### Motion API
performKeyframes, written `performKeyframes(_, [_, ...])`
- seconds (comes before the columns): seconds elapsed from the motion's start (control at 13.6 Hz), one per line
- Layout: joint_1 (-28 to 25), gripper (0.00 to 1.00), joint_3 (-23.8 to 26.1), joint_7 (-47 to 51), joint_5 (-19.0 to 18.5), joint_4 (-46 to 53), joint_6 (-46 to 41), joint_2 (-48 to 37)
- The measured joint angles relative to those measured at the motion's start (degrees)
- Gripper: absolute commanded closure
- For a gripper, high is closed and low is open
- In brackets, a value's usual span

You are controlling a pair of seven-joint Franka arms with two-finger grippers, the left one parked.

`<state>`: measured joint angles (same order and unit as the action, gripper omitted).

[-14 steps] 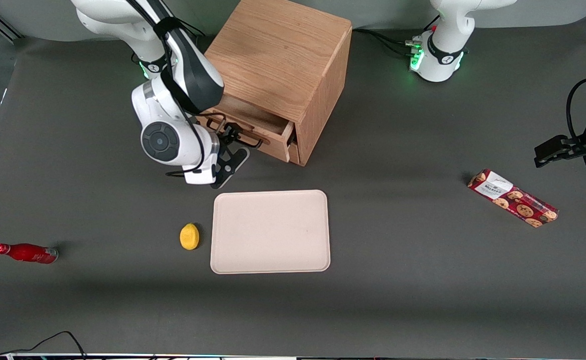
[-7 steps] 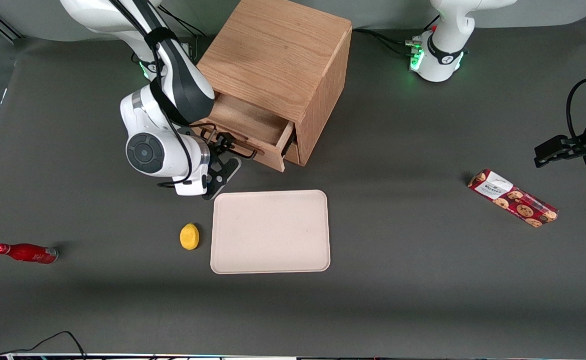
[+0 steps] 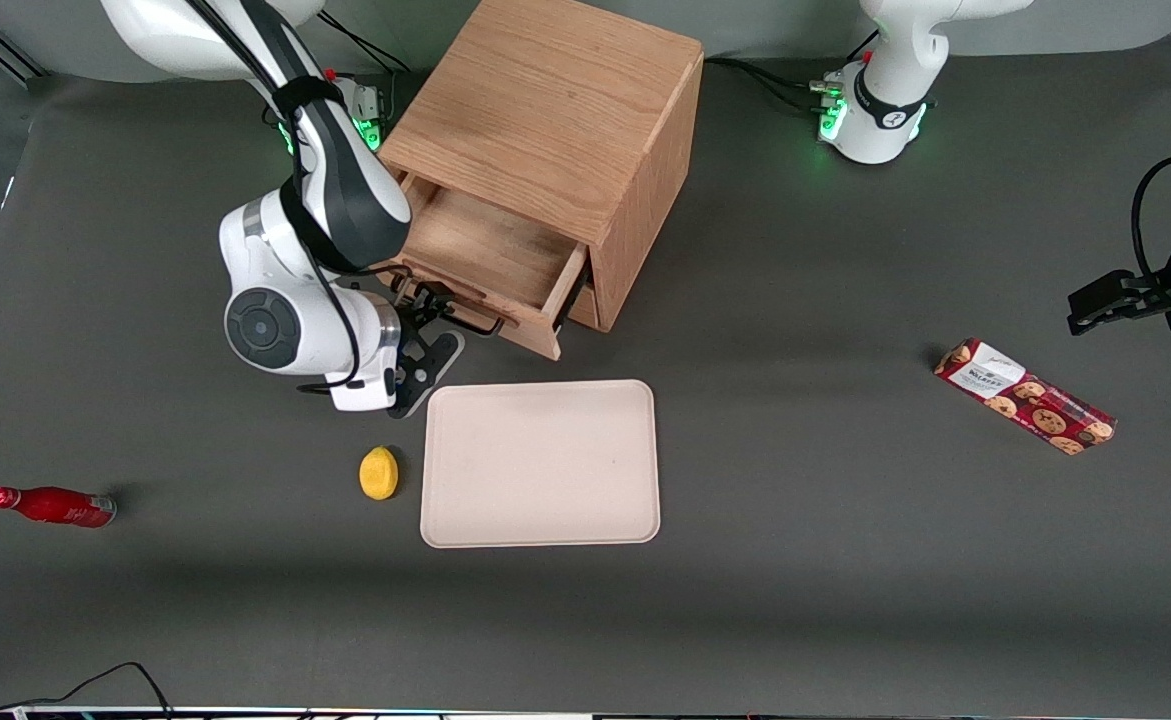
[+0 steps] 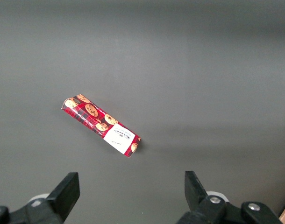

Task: Open upper drawer
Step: 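Pull the handle with the right gripper, sliding the upper drawer out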

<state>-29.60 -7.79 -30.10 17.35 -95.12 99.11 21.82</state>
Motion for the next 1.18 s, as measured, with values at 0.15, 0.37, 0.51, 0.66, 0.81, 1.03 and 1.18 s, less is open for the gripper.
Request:
performKeyframes(0.15, [0.47, 0.00, 0.00, -0.23, -0.12, 1.13, 0.00, 0.64])
performKeyframes(0.37, [1.03, 0.00, 0.00, -1.27, -0.16, 3.24, 0.00, 1.92])
performKeyframes(0.51, [1.82, 0.00, 0.00, -2.26, -0.17, 4.81, 0.00, 3.01])
performKeyframes(0.66, [2.60, 0.00, 0.00, -2.60, -0.21, 6.03, 0.00, 3.84])
performKeyframes(0.81, [3.21, 0.00, 0.00, -2.82, -0.75, 6.69, 0.00, 4.24])
performKeyframes(1.03, [4.29, 0.00, 0.00, -4.64, -0.87, 8.07, 0.00, 5.17])
performKeyframes(1.18, [5.05, 0.00, 0.00, -5.43, -0.88, 9.28, 0.00, 6.12])
